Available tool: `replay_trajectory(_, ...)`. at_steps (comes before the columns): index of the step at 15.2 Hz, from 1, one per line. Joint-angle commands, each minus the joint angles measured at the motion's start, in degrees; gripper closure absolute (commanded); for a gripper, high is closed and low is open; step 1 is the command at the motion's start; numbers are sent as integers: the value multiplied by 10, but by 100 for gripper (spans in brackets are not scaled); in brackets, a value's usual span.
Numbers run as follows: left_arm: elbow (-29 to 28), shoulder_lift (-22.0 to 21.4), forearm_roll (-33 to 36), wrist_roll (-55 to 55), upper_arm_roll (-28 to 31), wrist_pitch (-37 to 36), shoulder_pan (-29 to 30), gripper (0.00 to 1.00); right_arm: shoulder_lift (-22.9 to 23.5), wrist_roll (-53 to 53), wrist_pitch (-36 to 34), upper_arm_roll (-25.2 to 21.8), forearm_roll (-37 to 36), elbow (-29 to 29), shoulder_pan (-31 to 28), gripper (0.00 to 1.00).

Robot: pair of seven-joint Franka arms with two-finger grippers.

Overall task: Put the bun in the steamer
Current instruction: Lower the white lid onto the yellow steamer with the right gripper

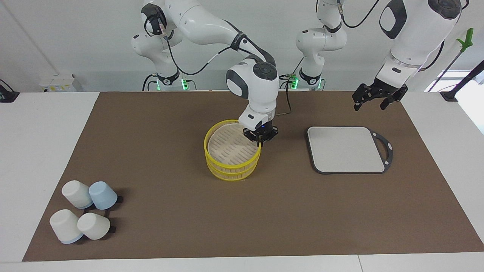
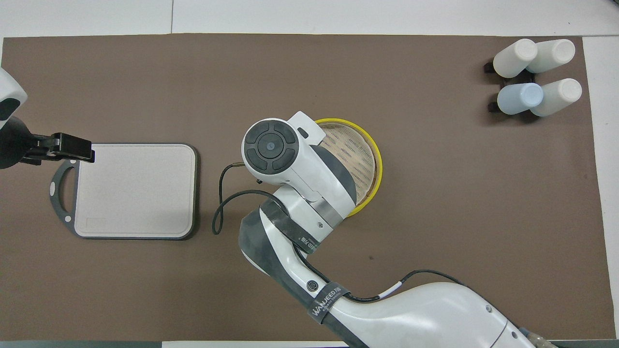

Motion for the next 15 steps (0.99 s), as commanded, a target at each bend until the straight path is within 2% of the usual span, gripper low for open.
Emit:
replay_trajectory(1,-17,-16,-9,11,-1,2,5,0,-13,-8,14,-1,7,-20,3,100)
replay_trajectory(13,-16,-16,-9,8,-1,4,3,0,-18,-20,13,-2,0,-42,0,100)
replay_trajectory(15,-16,-16,-9,7,-1,4,2,0,-18,-19,18,-2,0,-43,-1,92)
